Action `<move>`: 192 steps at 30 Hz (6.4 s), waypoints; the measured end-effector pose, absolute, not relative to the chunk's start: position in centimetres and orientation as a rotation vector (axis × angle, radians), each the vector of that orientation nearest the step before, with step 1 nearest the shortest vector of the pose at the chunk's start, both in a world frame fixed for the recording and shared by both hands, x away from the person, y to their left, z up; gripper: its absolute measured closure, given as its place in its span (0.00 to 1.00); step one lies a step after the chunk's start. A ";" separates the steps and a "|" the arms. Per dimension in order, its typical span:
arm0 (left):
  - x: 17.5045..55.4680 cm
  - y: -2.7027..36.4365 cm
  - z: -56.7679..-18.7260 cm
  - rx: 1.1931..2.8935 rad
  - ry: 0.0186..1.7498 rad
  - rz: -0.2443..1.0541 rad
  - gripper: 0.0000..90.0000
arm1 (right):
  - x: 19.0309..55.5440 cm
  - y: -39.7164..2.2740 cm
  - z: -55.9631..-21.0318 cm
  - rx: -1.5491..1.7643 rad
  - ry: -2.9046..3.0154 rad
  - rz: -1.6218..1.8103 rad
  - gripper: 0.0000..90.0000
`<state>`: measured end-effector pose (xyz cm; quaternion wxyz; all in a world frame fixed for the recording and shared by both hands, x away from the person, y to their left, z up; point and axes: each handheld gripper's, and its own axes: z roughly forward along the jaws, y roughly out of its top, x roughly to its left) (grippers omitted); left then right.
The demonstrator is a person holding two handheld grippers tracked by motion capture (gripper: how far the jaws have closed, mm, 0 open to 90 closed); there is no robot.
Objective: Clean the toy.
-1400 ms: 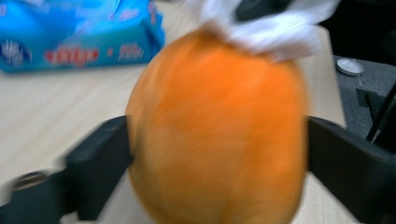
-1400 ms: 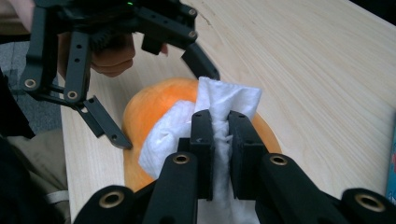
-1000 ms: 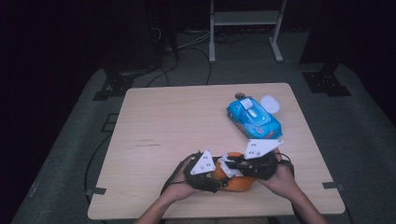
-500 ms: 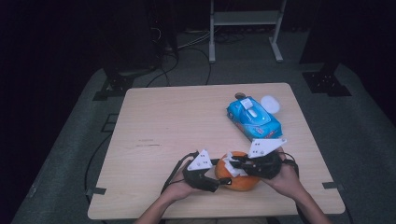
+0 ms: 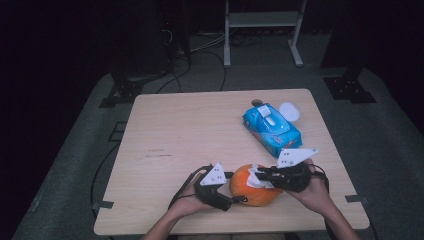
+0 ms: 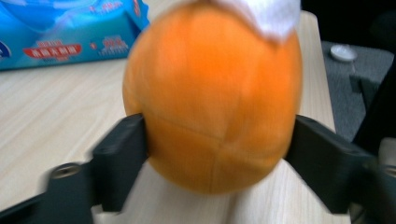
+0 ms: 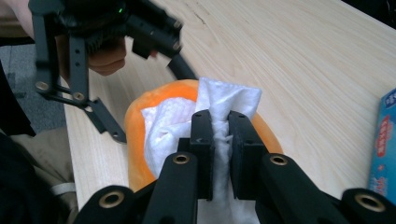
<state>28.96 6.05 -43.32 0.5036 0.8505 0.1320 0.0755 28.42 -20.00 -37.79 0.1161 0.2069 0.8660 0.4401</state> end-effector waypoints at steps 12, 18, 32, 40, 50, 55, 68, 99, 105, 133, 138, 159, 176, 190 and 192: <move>29.2 7.0 -43.9 2.076 0.325 0.186 0.31 | 28.1 -18.4 -38.2 0.561 2.541 1.260 0.90; 29.8 7.6 -44.1 2.052 0.326 0.129 0.27 | 28.4 -22.1 -39.8 0.725 2.523 1.330 0.90; 30.5 7.9 -44.1 2.023 0.377 0.149 0.31 | 28.0 -20.3 -39.5 0.659 2.508 1.312 0.90; 29.9 7.4 -44.0 2.020 0.361 0.166 0.30 | 28.3 -20.6 -40.1 0.708 2.505 1.307 0.90; 29.4 6.9 -43.9 2.034 0.354 0.208 0.29 | 29.8 -21.5 -41.0 0.844 2.508 1.347 0.90; 29.2 6.4 -43.7 2.044 0.400 0.223 0.29 | 28.9 -21.4 -40.5 0.821 2.517 1.337 0.90; 28.6 6.3 -42.3 1.992 0.362 0.085 0.21 | 29.4 -20.7 -40.1 0.782 2.540 1.429 0.89; 31.8 9.3 -44.6 1.957 0.445 0.087 0.16 | 30.2 -19.3 -41.2 0.789 2.519 1.407 0.89; 30.8 8.0 -44.3 2.011 0.349 0.172 0.22 | 28.7 -17.2 -40.0 0.677 2.480 1.405 0.89; 31.3 8.2 -44.1 1.993 0.423 0.104 0.24 | 28.6 -18.8 -39.8 0.694 2.414 1.311 0.89; 30.2 7.2 -43.2 2.052 0.329 0.195 0.26 | 27.9 -16.9 -38.9 0.596 2.432 1.340 0.89; 32.0 9.5 -44.5 2.033 0.440 0.073 0.24 | 29.7 -19.2 -40.8 0.766 2.432 1.347 0.89; 32.4 10.4 -45.2 2.019 0.518 0.035 0.23 | 29.4 -19.8 -41.1 0.791 2.479 1.397 0.89; 30.6 7.7 -43.4 2.063 0.449 0.150 0.23 | 29.6 -19.4 -40.1 0.797 2.447 1.464 0.89; 30.6 7.6 -43.4 2.075 0.434 0.155 0.21 | 29.3 -18.4 -39.9 0.749 2.459 1.408 0.89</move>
